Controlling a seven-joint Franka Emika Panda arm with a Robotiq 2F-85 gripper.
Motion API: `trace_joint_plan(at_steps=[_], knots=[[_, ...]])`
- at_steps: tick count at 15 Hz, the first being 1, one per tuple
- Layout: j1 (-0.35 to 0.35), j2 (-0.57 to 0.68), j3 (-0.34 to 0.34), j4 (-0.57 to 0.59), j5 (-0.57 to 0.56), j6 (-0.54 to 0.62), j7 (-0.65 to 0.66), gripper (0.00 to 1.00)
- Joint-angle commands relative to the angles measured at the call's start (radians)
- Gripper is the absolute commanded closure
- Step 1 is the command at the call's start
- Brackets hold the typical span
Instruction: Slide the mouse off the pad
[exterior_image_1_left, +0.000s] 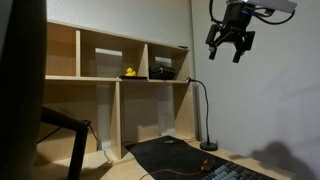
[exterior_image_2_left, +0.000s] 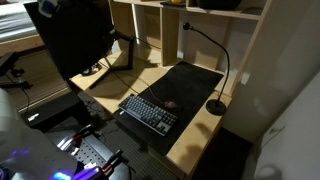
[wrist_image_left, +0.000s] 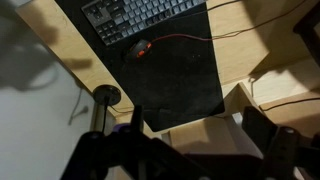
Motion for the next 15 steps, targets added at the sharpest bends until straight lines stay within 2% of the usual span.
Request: trace_joint_plan(at_steps=[1, 3, 4, 5, 11, 12, 13, 15], knots=[[-0.006, 0.004, 0.005, 0.003, 0.007, -0.002, -0.006, 0.0], [-0.002, -0.004, 0.006, -0.015, 0.007, -0.001, -0.007, 0.0], [-0.031, 0.028, 0.033, -0.014, -0.03, -0.01, 0.011, 0.0], [-0.079, 0.098, 0.059, -0.027, -0.059, 0.045, 0.073, 0.0], [-0.154, 0.409, 0.04, -0.04, -0.033, 0.17, 0.289, 0.0], [-0.12, 0.298, 0.031, -0.069, -0.046, 0.131, 0.237, 0.0], [-0.122, 0.341, 0.028, -0.067, -0.049, 0.147, 0.249, 0.0], [-0.12, 0.345, 0.028, -0.062, -0.049, 0.149, 0.249, 0.0]])
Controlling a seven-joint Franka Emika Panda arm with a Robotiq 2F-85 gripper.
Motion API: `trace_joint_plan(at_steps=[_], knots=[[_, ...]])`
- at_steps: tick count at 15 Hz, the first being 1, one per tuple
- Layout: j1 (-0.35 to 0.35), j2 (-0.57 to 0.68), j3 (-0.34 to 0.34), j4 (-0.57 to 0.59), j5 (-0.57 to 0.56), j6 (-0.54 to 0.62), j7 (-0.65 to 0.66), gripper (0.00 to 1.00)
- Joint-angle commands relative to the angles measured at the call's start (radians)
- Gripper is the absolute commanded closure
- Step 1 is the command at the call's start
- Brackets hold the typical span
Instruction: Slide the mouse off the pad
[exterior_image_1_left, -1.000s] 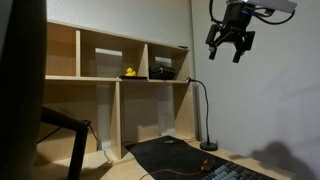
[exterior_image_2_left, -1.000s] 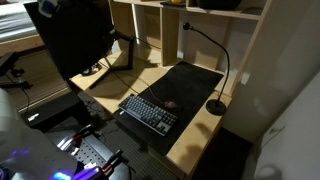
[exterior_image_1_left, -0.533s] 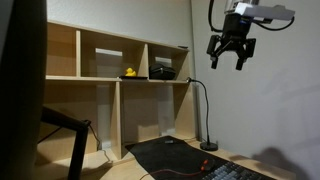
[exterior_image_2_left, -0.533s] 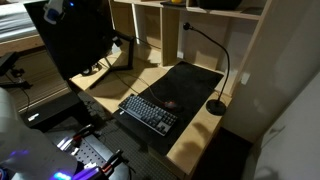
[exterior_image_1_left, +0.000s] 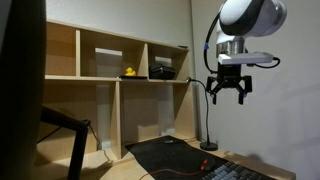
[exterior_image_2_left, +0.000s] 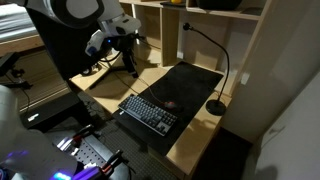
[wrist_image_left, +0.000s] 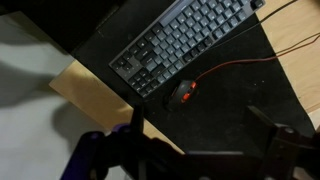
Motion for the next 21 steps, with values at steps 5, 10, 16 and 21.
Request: trace_joint_plan(at_steps=[5, 10, 16, 21], knots=[[-0.046, 0.08, 0.02, 0.016, -0.022, 0.091, 0.096, 0.0], [-0.083, 0.289, 0.0, 0.049, -0.03, 0.31, 0.296, 0.0], [-0.041, 0.338, -0.048, 0.056, -0.018, 0.355, 0.357, 0.0], [-0.046, 0.523, -0.05, 0.137, -0.049, 0.408, 0.537, 0.0]])
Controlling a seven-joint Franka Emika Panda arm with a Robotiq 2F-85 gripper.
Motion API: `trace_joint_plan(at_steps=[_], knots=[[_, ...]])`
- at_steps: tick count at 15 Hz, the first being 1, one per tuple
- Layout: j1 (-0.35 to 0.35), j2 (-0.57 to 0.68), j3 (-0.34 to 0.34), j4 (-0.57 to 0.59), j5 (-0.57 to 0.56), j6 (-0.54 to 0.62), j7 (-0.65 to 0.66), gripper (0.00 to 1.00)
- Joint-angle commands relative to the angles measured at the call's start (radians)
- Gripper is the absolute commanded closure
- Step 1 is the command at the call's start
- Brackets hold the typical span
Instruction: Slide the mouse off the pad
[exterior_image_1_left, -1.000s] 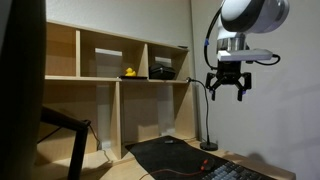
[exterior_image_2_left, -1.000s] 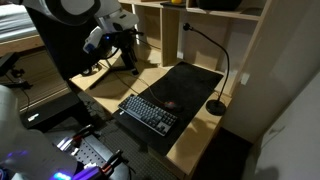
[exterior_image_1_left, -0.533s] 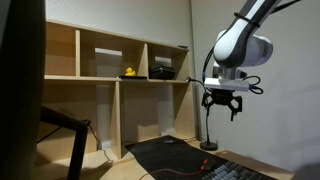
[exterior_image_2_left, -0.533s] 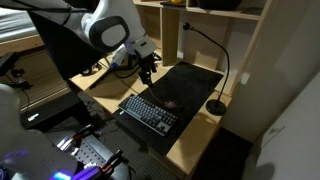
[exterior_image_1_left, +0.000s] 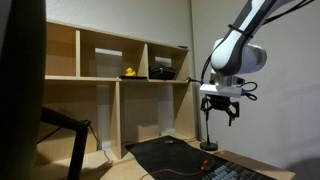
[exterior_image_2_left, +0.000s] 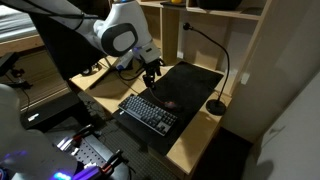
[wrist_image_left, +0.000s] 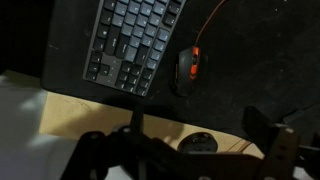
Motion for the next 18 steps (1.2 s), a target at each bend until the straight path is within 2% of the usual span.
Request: trace_joint_plan(at_steps=[1, 3, 5, 6, 10, 12, 15, 18], knots=[[0.027, 0.175, -0.034, 0.08, -0.001, 0.06, 0.126, 0.0], [0.051, 0.242, -0.063, 0.107, -0.001, 0.113, 0.169, 0.0], [0.078, 0.318, -0.105, 0.151, -0.056, 0.13, 0.251, 0.0], [0.1, 0.235, -0.117, 0.092, -0.011, 0.11, 0.184, 0.0], [0.129, 0.257, -0.148, 0.106, -0.013, 0.113, 0.192, 0.0], [0.14, 0.349, -0.183, 0.165, -0.204, 0.083, 0.323, 0.0], [0.182, 0.446, -0.237, 0.196, -0.281, 0.121, 0.384, 0.0], [0.217, 0.522, -0.26, 0.226, -0.21, 0.163, 0.348, 0.0]])
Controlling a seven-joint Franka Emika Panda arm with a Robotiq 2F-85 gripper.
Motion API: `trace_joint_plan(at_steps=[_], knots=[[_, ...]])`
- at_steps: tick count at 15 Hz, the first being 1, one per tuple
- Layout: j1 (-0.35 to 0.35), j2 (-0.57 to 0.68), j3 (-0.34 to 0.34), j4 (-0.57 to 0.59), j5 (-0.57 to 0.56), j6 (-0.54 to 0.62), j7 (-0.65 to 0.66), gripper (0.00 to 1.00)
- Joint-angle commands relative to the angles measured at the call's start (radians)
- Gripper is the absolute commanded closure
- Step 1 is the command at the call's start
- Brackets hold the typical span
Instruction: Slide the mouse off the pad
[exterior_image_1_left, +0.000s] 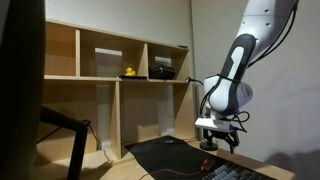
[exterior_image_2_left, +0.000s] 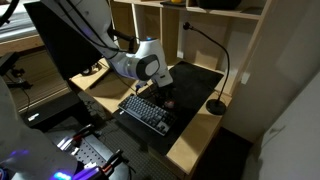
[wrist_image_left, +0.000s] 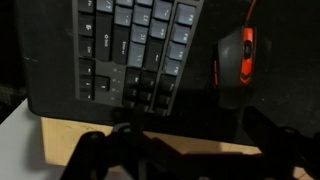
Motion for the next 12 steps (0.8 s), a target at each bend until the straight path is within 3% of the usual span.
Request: trace_joint_plan(at_steps=[1, 5, 10, 12], knots=[[0.049, 0.104, -0.031, 0.059, 0.077, 0.068, -0.023, 0.0], [0.078, 0.159, -0.04, 0.101, 0.218, 0.13, -0.038, 0.0], [0.105, 0.145, -0.061, 0.09, 0.242, 0.113, -0.051, 0.0], [0.157, 0.194, -0.122, 0.111, 0.2, 0.187, -0.001, 0.0]])
